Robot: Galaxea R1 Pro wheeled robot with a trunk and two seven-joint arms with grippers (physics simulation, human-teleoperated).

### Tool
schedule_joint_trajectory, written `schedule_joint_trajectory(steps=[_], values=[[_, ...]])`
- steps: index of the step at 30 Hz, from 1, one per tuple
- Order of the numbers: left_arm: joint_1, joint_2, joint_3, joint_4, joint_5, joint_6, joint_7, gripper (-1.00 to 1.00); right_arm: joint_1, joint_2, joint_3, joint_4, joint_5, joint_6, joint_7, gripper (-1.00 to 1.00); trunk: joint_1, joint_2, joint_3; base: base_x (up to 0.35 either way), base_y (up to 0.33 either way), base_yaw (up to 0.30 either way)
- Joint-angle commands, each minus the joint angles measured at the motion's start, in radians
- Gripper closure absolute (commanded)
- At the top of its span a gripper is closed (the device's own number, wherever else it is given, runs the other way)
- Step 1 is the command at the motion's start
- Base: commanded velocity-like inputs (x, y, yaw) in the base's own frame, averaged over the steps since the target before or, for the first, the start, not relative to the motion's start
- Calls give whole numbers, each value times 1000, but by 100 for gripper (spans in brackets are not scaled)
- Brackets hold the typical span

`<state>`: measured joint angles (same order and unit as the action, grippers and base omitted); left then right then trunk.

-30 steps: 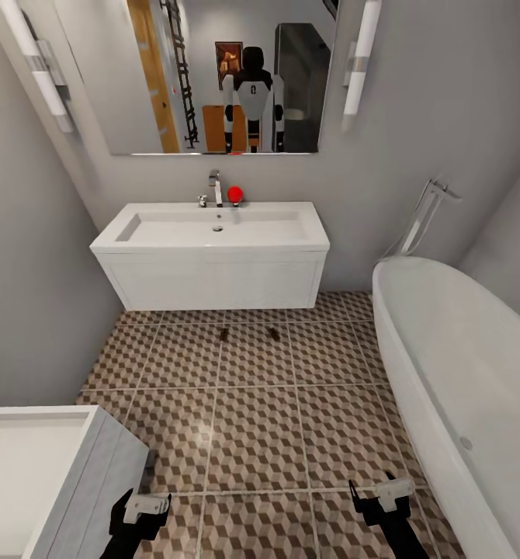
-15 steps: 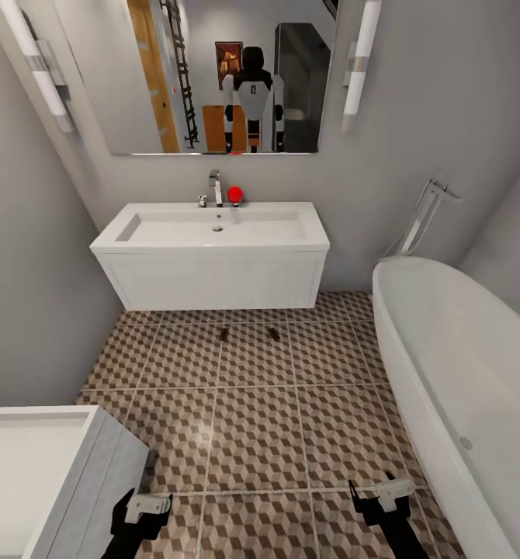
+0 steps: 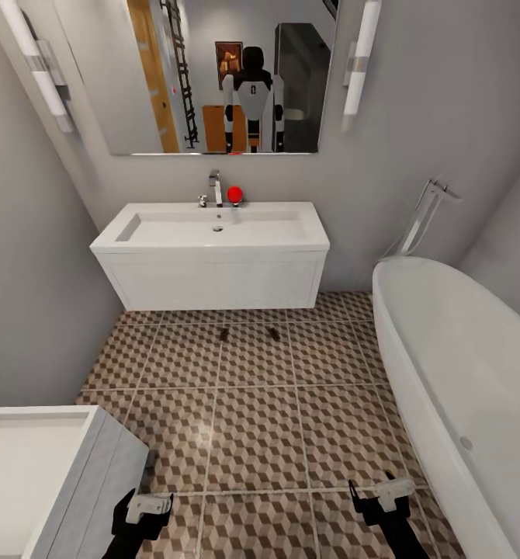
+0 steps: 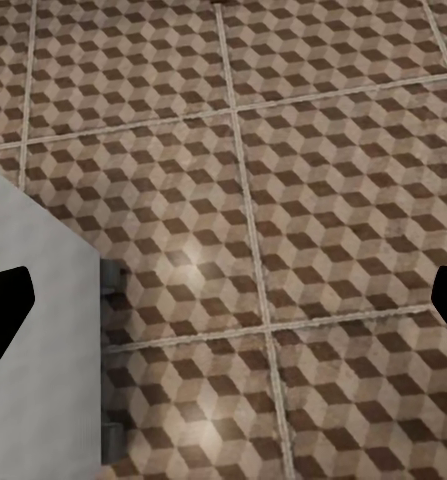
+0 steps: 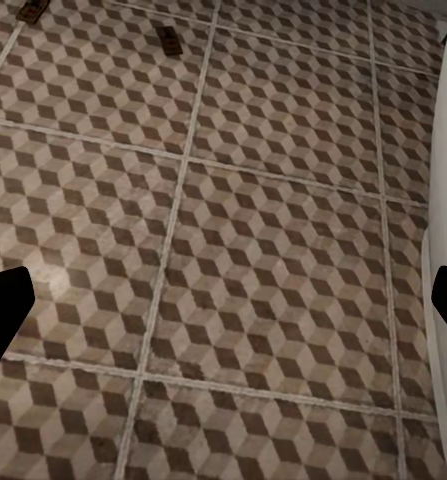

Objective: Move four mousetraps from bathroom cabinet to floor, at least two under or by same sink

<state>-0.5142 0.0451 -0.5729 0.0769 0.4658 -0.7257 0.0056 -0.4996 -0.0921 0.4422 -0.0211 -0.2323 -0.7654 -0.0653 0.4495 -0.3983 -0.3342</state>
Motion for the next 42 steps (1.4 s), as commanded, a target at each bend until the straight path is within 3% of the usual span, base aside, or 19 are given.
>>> schedule_joint_trajectory(steps=[1,30,42], values=[[-1,-1,-8,3,5,-5,1,-100,0,0,9,0,-2,-2,-7,-100,1,-2,-2,0,0,0],[-1,-1,-8,3,6,-4,1,-100,0,1,9,0,-2,-2,-6,-100,1,-2,-1,0,0,0],[-1,-1,-8,3,6,-4,1,-100,0,2,9,0,-2,-3,-5,-100,1,-2,14,0,0,0]])
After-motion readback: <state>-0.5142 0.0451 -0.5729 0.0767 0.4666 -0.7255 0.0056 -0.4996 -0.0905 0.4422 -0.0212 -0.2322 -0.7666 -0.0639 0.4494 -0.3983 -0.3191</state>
